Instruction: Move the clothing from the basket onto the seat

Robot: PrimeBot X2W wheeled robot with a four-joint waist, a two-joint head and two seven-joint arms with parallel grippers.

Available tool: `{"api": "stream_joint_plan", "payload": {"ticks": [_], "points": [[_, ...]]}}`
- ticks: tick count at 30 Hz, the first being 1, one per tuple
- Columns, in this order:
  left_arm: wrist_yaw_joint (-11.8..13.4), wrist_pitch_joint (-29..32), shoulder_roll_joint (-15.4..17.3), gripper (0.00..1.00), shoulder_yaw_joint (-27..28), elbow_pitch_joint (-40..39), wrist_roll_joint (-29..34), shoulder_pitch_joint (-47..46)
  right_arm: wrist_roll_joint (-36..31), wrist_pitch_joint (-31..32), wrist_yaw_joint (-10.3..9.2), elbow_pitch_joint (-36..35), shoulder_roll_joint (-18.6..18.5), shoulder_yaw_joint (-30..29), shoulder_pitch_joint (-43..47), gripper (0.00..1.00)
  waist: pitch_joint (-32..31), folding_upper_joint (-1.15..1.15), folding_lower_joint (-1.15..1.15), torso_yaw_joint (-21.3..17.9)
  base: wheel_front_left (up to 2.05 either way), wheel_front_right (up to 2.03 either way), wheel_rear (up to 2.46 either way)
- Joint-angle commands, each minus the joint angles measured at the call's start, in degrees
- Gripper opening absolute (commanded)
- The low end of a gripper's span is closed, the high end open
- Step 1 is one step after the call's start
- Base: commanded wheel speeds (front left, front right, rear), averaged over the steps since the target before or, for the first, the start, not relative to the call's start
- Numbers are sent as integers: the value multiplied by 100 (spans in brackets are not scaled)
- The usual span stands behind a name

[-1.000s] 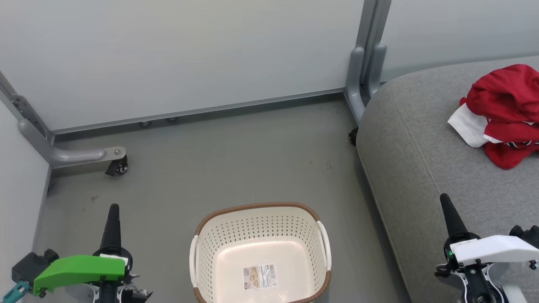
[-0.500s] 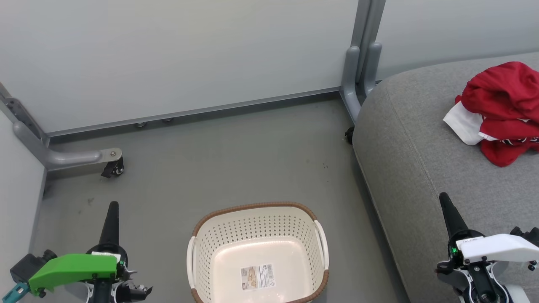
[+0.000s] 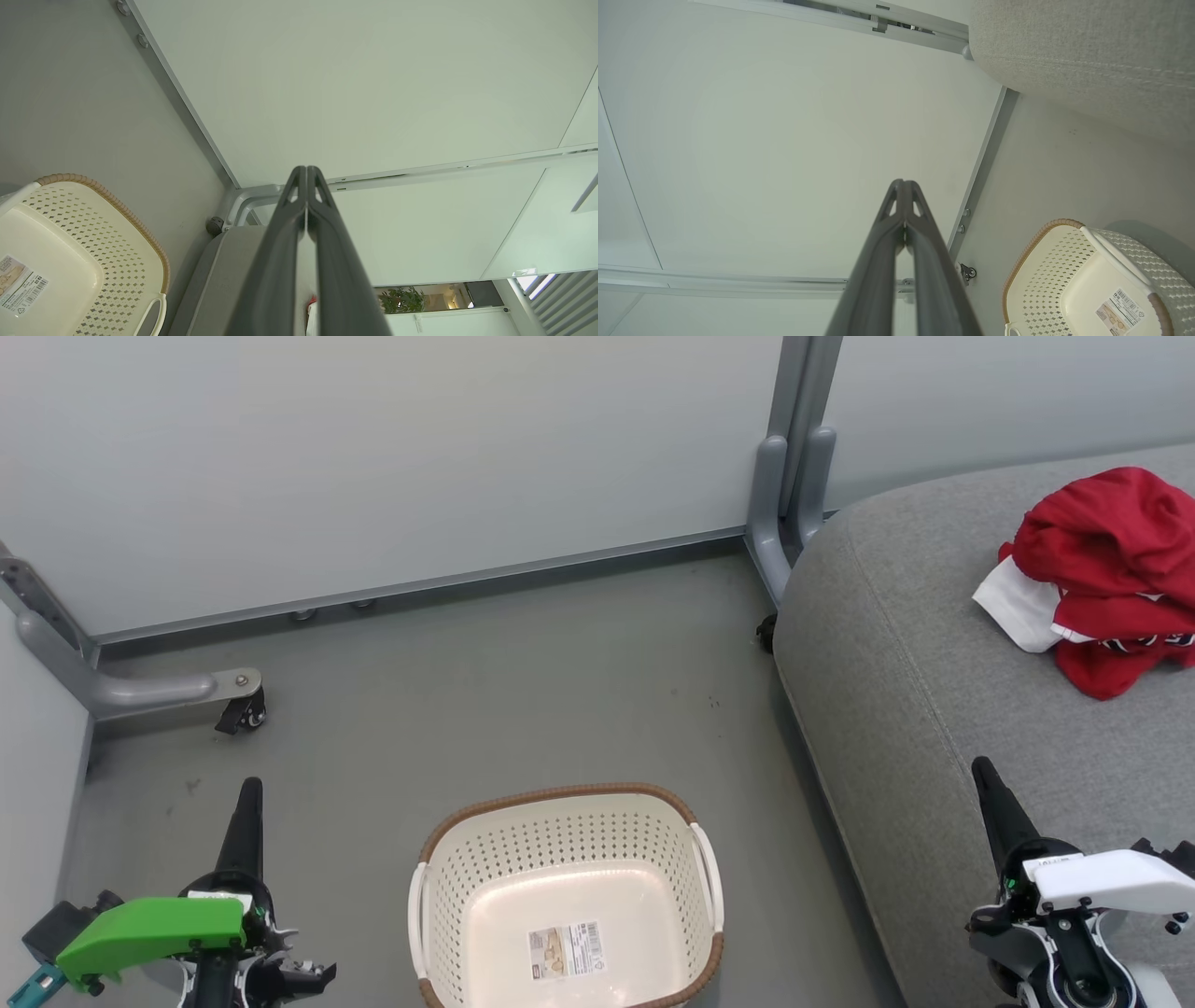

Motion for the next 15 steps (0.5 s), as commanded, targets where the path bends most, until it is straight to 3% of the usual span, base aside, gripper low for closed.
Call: {"api": "stream_joint_plan", "payload": {"ticks": [1, 15], "points": [[-25, 32, 2, 0, 32, -32, -119, -139, 116, 30, 1, 6, -36, -20, -61, 0, 1, 0, 0, -7, 0, 0, 0], [-28, 182, -8, 0, 78, -22, -686, -163, 684, 190, 0, 54, -41, -47, -109, 0, 11, 0, 0, -83, 0, 0, 0]]}}
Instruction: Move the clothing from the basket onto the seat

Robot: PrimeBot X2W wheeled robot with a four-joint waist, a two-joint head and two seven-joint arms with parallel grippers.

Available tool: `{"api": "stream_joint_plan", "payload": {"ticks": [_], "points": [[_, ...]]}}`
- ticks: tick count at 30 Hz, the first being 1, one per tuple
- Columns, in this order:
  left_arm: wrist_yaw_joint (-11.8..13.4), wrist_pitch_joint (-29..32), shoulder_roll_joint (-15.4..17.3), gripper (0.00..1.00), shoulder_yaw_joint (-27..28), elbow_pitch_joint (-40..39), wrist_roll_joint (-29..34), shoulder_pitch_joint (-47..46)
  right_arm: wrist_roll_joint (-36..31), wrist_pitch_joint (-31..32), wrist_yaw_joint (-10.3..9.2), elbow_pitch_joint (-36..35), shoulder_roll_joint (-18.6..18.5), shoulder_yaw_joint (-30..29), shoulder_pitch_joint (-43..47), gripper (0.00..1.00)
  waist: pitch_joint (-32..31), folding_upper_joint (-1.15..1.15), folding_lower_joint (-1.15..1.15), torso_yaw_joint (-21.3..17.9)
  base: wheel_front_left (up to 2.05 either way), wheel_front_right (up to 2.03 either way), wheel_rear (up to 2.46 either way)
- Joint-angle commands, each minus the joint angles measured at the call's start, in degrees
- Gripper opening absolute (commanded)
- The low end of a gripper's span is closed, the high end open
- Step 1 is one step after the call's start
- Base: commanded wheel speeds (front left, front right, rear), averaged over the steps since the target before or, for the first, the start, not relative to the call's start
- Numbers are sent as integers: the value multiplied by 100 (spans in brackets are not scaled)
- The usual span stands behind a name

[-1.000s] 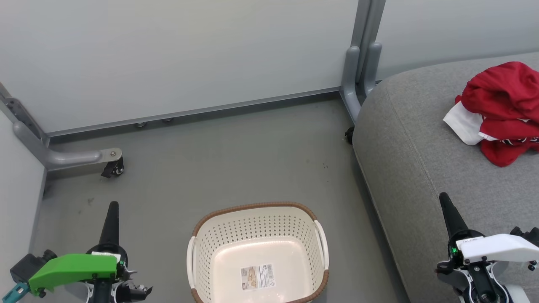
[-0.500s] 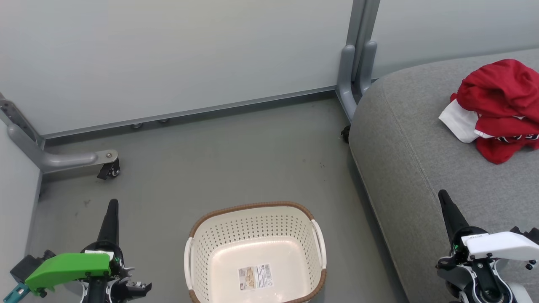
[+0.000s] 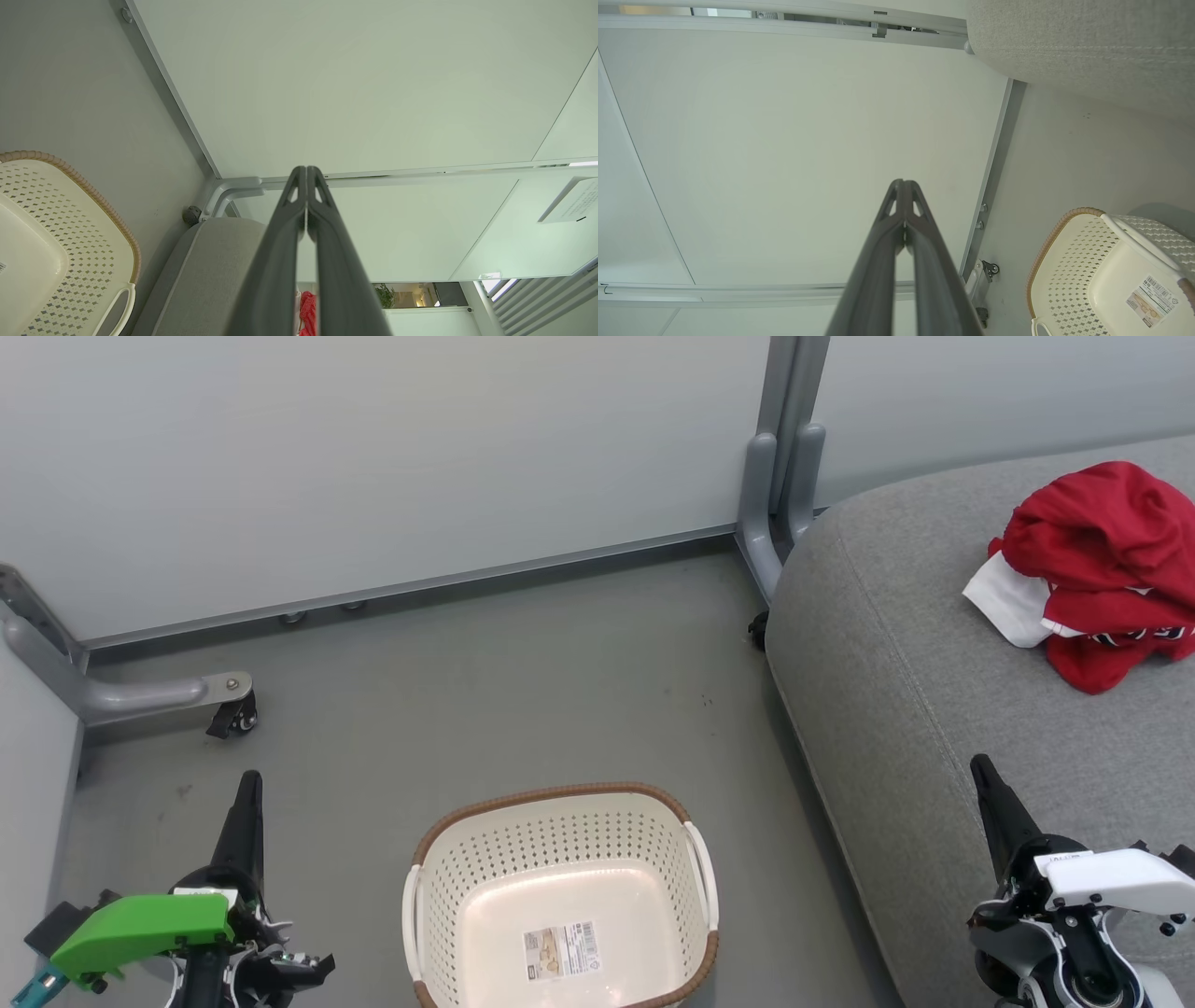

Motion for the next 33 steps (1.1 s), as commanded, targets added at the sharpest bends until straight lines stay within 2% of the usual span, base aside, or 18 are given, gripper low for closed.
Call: {"api": "stream_joint_plan", "payload": {"ticks": [1, 7, 33], "points": [[-24, 32, -3, 0, 33, -20, -118, -106, 119, 43, 0, 15, -36, -21, -74, 0, 1, 0, 0, -8, 0, 0, 0], [-24, 96, -6, 0, 48, -15, -339, -114, 340, 105, 0, 35, -38, -32, -86, 0, 6, 0, 0, -40, 0, 0, 0], [-24, 92, -5, 0, 43, -15, -313, -100, 313, 92, 0, 33, -37, -28, -82, 0, 6, 0, 0, -40, 0, 0, 0]]}}
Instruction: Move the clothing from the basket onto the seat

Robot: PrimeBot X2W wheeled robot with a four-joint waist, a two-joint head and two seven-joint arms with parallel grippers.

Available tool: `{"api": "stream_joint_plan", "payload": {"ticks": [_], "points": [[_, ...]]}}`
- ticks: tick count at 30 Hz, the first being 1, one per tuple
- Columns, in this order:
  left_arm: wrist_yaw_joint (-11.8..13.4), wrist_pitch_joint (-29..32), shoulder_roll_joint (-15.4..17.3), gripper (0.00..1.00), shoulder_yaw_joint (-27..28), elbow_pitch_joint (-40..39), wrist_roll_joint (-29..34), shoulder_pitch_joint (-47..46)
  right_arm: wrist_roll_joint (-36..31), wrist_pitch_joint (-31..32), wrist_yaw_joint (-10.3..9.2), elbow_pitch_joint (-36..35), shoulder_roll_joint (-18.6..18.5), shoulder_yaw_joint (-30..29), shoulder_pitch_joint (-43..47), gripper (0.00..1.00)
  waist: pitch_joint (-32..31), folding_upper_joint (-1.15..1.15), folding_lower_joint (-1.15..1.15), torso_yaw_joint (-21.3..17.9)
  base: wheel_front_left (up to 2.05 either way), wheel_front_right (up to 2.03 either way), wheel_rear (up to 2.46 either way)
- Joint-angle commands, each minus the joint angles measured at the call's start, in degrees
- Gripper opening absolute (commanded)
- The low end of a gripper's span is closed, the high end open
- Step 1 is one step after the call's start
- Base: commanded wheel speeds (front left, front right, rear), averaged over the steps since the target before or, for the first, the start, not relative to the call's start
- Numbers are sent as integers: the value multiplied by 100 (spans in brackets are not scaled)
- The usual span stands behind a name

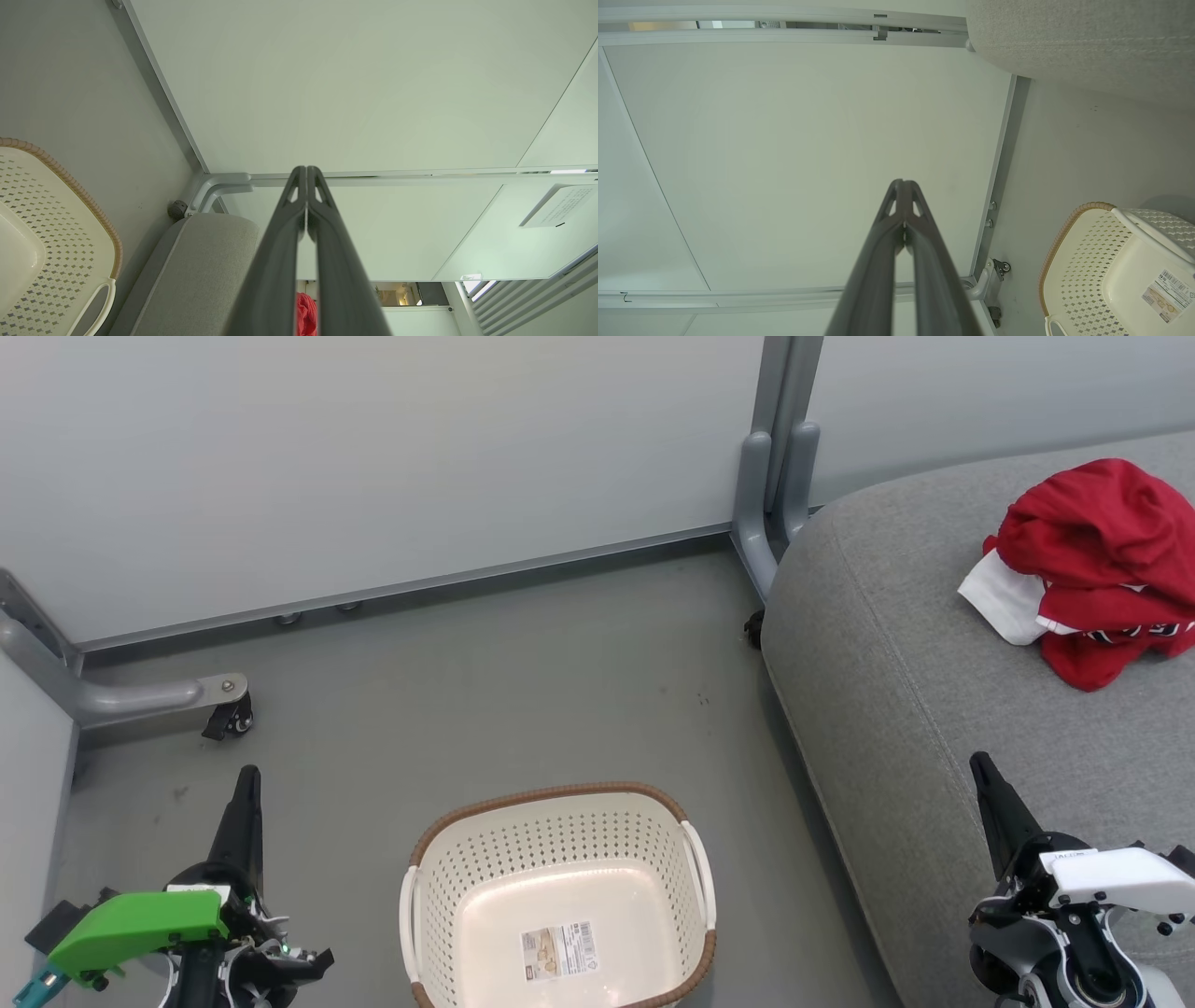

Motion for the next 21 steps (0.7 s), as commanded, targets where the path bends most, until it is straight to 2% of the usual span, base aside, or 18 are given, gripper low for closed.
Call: {"api": "stream_joint_plan", "payload": {"ticks": [1, 21], "points": [[-20, 21, 0, 0, 15, -12, -16, -59, 21, 7, 0, 13, -34, -14, -51, 0, 0, 0, 0, 0, 0, 0, 0], [-20, 20, 0, 0, 14, -13, -16, -58, 22, 7, 0, 13, -34, -14, -51, 0, 0, 0, 0, 0, 0, 0, 0]]}}
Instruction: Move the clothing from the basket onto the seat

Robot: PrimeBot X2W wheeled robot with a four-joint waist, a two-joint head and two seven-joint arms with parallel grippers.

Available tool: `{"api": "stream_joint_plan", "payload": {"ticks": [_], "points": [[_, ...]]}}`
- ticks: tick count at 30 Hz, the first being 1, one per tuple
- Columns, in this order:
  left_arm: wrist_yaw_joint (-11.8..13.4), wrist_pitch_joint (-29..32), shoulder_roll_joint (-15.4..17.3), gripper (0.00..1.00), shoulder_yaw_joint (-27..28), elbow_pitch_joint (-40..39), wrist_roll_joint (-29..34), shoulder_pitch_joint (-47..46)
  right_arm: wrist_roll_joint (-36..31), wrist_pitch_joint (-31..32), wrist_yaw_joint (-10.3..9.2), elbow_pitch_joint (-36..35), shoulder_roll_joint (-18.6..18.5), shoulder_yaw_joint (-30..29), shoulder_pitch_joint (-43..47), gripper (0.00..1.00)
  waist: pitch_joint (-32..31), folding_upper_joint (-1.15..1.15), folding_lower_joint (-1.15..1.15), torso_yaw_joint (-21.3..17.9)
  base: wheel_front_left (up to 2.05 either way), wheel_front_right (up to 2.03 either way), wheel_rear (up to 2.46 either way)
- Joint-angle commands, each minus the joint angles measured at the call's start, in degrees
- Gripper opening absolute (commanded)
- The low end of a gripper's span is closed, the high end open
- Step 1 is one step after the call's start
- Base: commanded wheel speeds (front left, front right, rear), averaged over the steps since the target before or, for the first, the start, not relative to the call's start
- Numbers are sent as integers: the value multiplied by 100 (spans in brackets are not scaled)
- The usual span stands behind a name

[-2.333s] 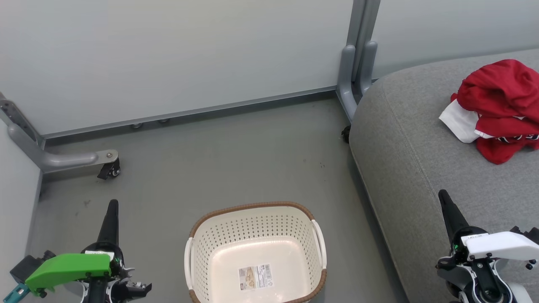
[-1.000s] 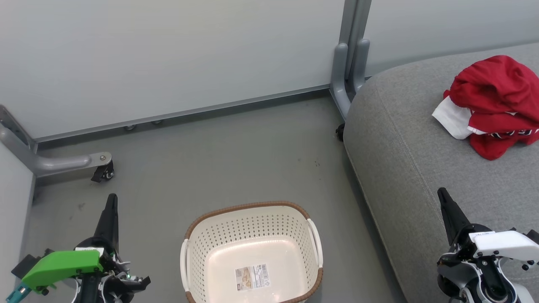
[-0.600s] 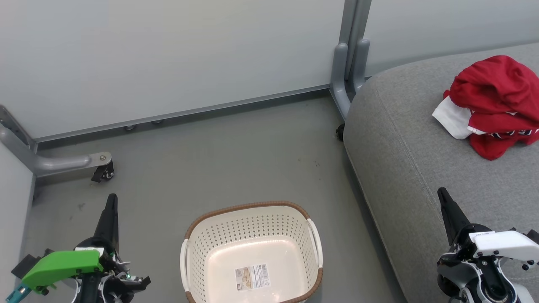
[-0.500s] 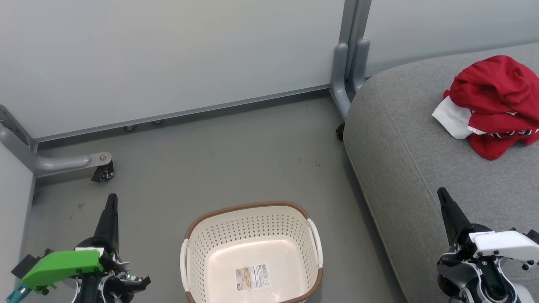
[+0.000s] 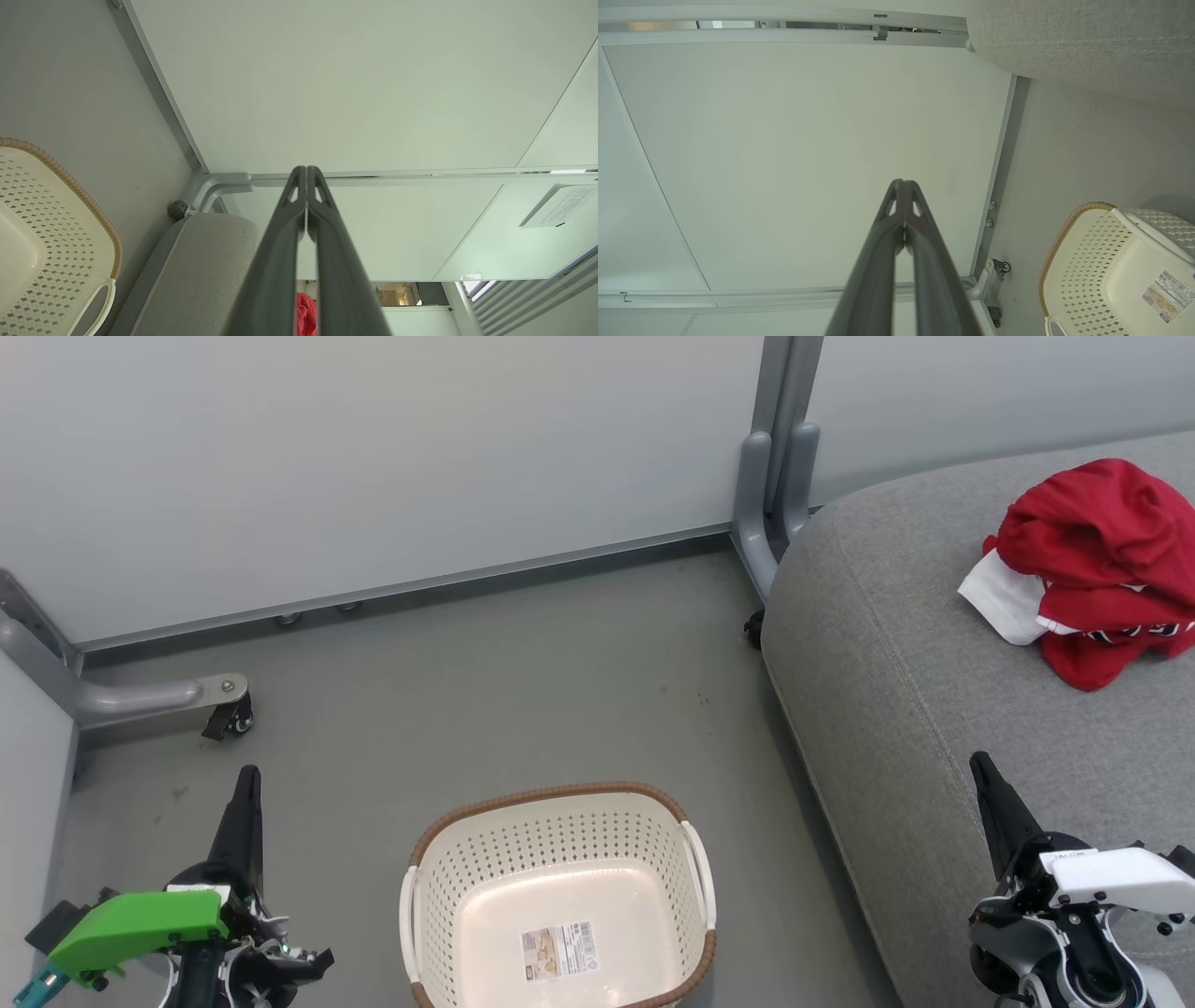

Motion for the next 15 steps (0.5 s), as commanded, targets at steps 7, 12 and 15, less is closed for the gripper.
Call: {"api": "stream_joint_plan", "payload": {"ticks": [7, 12, 15], "points": [[-20, 20, 0, 0, 14, -13, -16, -58, 22, 6, 0, 13, -34, -13, -50, 0, 0, 0, 0, 0, 0, 0, 0], [-20, 20, 0, 0, 13, -13, -16, -58, 22, 6, 0, 13, -34, -13, -50, 0, 0, 0, 0, 0, 0, 0, 0], [-21, 20, 0, 0, 13, -13, -16, -58, 22, 6, 0, 13, -34, -13, -50, 0, 0, 0, 0, 0, 0, 0, 0]]}}
